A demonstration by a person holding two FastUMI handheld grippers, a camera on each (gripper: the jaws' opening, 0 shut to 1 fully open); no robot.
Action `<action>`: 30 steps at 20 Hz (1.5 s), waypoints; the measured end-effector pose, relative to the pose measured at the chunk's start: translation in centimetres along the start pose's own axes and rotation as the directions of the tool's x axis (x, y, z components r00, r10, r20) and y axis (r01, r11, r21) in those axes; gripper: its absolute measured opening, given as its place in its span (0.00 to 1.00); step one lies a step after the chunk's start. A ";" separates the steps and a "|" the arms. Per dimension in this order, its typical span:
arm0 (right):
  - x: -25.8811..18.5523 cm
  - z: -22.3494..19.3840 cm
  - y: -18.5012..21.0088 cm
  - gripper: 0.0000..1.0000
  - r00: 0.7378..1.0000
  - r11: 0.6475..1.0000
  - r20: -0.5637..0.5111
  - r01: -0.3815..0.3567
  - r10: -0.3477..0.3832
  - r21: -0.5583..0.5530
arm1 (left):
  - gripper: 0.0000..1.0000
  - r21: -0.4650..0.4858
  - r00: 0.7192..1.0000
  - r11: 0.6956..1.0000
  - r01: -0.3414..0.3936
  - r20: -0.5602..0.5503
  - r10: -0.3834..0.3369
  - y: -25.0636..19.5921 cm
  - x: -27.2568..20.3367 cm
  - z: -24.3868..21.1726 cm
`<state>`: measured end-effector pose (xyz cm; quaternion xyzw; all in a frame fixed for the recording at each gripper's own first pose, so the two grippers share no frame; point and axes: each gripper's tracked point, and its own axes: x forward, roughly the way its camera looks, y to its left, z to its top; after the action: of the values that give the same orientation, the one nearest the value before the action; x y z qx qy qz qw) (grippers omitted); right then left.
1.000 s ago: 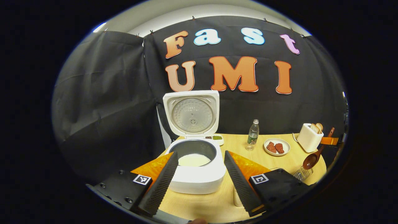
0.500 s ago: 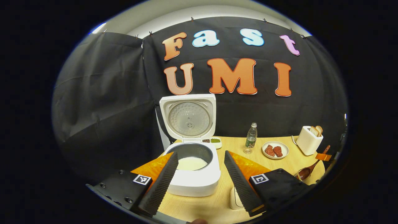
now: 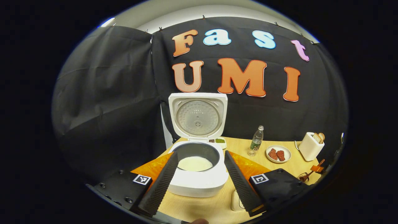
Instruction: Close the left gripper, press the button to open the rice cooker; take a wooden spoon from the chopstick holder with the right hand, scoop a spoonful of rice and pour it into the rice cooker, then put the wooden spoon back into the chopstick holder.
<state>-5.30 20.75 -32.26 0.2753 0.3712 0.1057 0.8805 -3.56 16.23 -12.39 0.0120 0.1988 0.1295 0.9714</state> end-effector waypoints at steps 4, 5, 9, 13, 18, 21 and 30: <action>-1.0 -2.1 -0.8 0.24 0.996 0.999 -0.081 0.032 -0.033 -0.018 | 1.00 0.003 1.000 1.000 -0.001 0.009 0.001 0.6 0.8 1.0; -1.2 -2.2 -1.0 0.29 0.994 0.999 -0.099 0.038 -0.038 -0.006 | 1.00 0.003 1.000 1.000 -0.001 0.016 0.001 0.8 1.2 1.7; -2.7 0.9 -1.4 0.75 0.997 0.998 -0.043 0.063 -0.062 0.019 | 0.96 -0.005 0.997 0.999 -0.048 0.063 0.048 2.7 3.4 5.9; -4.1 6.0 -1.1 0.91 0.995 0.994 0.042 0.094 -0.092 -0.051 | 1.00 -0.066 0.994 0.997 -0.039 0.099 0.045 3.1 6.3 10.3; -6.6 12.0 3.3 0.93 0.984 0.982 0.174 0.074 -0.044 -0.171 | 0.99 -0.073 0.991 0.997 -0.032 0.128 0.042 3.6 10.9 13.8; -7.2 14.0 6.3 0.93 0.976 0.972 0.217 0.060 -0.010 -0.227 | 0.96 -0.092 0.991 0.996 -0.012 0.134 0.024 3.9 14.0 16.5; -9.6 17.1 10.8 0.93 0.949 0.960 0.316 0.086 0.003 -0.265 | 0.99 -0.097 0.996 0.992 0.081 0.032 -0.078 1.2 26.2 19.4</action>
<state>0.35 18.94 -10.65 0.1553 0.2144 0.0926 0.9599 26.93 24.63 -4.49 -0.0420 0.1787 0.1002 0.9779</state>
